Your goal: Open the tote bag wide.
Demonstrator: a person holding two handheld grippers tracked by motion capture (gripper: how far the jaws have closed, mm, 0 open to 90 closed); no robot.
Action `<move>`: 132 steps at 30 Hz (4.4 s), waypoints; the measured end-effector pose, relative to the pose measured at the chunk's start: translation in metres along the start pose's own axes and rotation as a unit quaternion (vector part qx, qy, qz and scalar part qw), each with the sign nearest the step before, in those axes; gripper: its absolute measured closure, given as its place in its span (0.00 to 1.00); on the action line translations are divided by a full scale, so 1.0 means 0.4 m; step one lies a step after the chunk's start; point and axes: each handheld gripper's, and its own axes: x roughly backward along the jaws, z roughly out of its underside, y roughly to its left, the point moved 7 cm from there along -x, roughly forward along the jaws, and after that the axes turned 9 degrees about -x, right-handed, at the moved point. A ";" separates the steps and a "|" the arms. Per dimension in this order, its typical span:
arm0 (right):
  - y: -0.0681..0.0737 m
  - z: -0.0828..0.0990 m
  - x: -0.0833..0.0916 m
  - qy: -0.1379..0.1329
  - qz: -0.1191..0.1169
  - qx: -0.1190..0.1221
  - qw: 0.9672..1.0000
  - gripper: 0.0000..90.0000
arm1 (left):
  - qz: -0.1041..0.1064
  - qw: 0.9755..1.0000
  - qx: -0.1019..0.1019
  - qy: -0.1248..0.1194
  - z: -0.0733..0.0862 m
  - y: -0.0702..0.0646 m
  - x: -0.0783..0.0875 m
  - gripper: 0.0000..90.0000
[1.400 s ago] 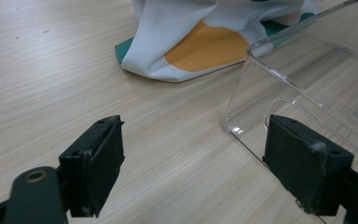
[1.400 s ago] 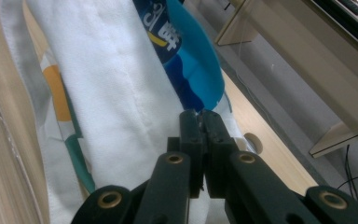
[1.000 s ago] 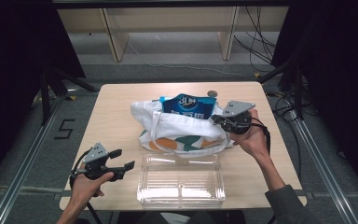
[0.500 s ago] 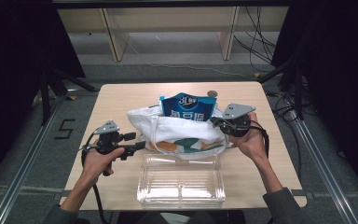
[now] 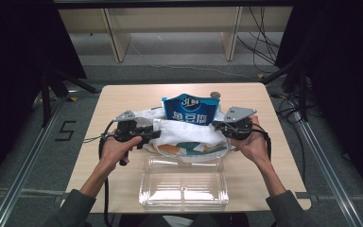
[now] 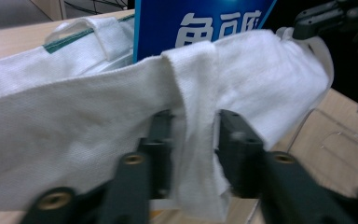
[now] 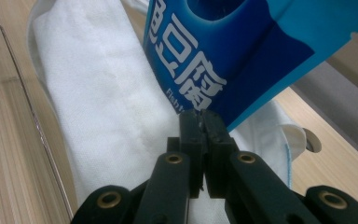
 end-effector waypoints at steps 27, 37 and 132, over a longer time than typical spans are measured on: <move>-0.003 0.173 -0.156 0.111 -0.068 -0.078 0.988 0.99 | 0.000 0.985 -0.059 0.162 0.175 0.070 -0.134 0.92; -0.010 0.194 -0.176 0.123 -0.063 -0.098 0.986 0.97 | 0.003 0.989 -0.039 0.144 0.164 0.076 -0.122 0.85; -0.144 0.066 -0.019 0.045 0.009 -0.145 0.988 0.37 | -0.125 0.992 -0.013 0.026 0.170 0.045 0.103 0.27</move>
